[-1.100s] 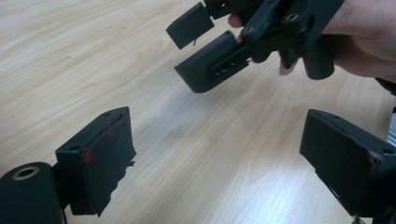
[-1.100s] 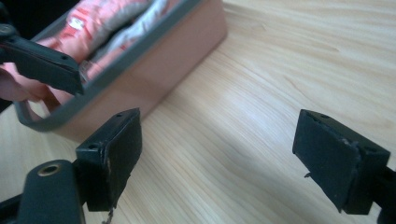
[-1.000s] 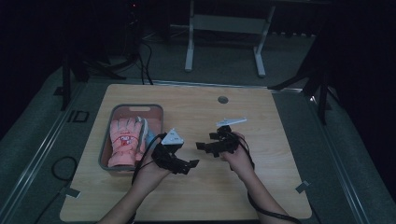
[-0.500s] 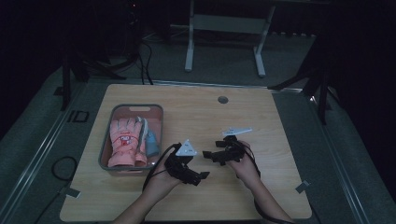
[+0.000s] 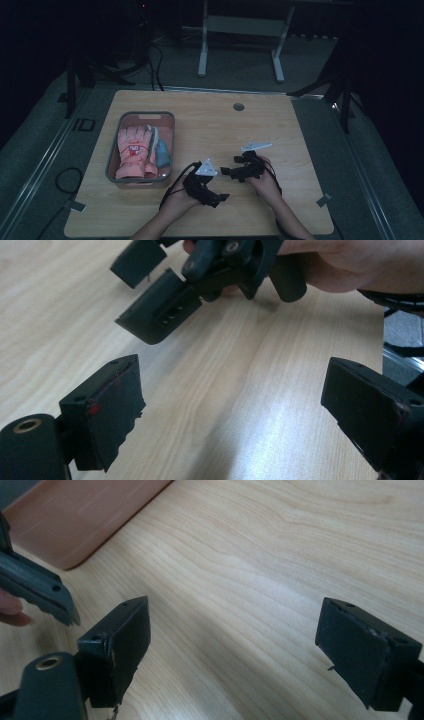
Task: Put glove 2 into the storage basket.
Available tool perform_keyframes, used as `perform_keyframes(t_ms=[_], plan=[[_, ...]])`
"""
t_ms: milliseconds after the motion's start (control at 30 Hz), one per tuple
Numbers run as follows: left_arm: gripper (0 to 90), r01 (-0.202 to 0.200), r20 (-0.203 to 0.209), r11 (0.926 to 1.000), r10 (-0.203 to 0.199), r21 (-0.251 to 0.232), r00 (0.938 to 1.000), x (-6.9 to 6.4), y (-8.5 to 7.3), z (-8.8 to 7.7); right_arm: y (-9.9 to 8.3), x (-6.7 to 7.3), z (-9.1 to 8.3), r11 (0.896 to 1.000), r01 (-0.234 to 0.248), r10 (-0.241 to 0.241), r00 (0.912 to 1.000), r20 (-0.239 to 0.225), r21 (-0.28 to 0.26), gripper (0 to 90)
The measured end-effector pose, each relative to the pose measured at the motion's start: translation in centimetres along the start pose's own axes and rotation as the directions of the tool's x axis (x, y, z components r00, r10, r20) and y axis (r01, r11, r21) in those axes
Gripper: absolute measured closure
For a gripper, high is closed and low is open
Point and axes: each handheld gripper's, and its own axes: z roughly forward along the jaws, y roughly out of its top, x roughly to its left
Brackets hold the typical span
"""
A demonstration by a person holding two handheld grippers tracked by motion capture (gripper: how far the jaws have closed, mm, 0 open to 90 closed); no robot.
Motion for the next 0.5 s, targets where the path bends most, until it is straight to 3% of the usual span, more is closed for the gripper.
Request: perform_keyframes(t_ms=[500], plan=[[9.9,0.031,0.012,0.9994,-0.031,-0.013,0.9995,0.0,-1.1,0.8,-0.5,-0.3,0.1,1.000,0.011,-0.011,0.9998,0.017,-0.006,14.6]])
